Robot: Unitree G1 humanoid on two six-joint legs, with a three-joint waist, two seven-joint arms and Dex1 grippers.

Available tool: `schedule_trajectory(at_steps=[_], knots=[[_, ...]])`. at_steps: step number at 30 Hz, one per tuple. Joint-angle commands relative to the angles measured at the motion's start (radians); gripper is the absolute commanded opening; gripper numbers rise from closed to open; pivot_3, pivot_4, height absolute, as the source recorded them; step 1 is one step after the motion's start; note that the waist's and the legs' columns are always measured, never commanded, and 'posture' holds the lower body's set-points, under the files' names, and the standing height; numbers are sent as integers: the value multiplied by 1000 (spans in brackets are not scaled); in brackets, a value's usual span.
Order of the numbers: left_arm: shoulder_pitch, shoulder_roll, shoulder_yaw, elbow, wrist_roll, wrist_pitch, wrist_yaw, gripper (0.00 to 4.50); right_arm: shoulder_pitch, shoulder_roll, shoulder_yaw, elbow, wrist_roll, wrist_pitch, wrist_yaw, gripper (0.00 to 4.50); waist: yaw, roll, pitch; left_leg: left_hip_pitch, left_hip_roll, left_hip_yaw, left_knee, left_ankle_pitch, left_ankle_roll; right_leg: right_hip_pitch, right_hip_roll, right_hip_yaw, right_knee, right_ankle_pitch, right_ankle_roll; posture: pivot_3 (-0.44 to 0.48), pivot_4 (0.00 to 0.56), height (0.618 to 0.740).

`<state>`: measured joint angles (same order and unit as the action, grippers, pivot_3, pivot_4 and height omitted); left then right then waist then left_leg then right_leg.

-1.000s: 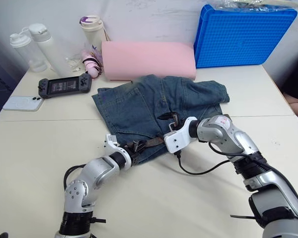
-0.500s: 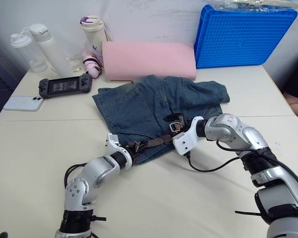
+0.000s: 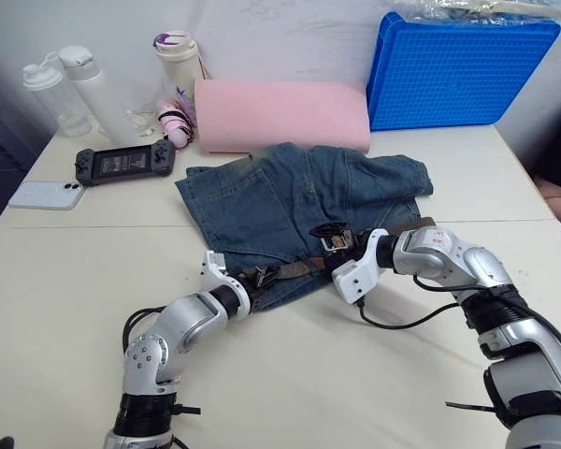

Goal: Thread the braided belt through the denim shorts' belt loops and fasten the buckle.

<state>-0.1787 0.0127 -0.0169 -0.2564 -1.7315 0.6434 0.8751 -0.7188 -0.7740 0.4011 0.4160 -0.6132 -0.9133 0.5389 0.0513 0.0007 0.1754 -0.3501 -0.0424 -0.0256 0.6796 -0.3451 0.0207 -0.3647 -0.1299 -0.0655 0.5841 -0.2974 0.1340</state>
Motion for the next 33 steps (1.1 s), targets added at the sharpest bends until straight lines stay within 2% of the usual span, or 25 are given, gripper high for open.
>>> schedule_trajectory(at_steps=[1, 8, 19, 27, 30, 33], knots=[[5, -9, -19, 36, -6, 22, 1, 0, 22, -17, 47, 50, -95, -54, -43, 4453, 0, 0, 0, 0, 0, 0, 0, 0, 0, 1, 0, 0, 0, 0, 0, 0, 150, 740], [4, -4, -11, 36, -15, 25, 7, 0, -20, -29, 95, 106, -206, -146, -126, 4453, 0, 0, 0, 15, 0, -2, -10, -4, -7, 14, 0, 0, -8, 0, 0, 0, 150, 740], [-3, 3, 0, 41, -24, 34, 8, 0, -61, -50, 169, 149, -388, -257, -276, 4453, 0, 1, 0, 17, 0, -4, -12, -4, -8, 17, 1, -3, -11, 0, 0, 0, 150, 740], [-10, 7, -6, 47, -23, 44, 7, 0, -109, 13, 184, 174, -424, -246, -362, 4453, -8, 0, -1, 27, 1, -4, -16, -5, -10, 27, 3, -6, -15, 0, 0, 0, 150, 740], [-9, 8, -5, 47, -23, 48, 7, 0, -117, 11, 177, 184, -418, -256, -378, 3610, -14, 0, -1, 27, 2, -5, -16, -4, -11, 27, 3, -6, -15, 0, 0, 0, 150, 740], [-11, 10, -5, 50, -24, 51, 7, 0, -124, 9, 178, 182, -418, -276, -393, 2157, -15, 0, -1, 27, 1, -5, -16, -4, -11, 27, 3, -6, -15, 0, 0, 0, 150, 740]])
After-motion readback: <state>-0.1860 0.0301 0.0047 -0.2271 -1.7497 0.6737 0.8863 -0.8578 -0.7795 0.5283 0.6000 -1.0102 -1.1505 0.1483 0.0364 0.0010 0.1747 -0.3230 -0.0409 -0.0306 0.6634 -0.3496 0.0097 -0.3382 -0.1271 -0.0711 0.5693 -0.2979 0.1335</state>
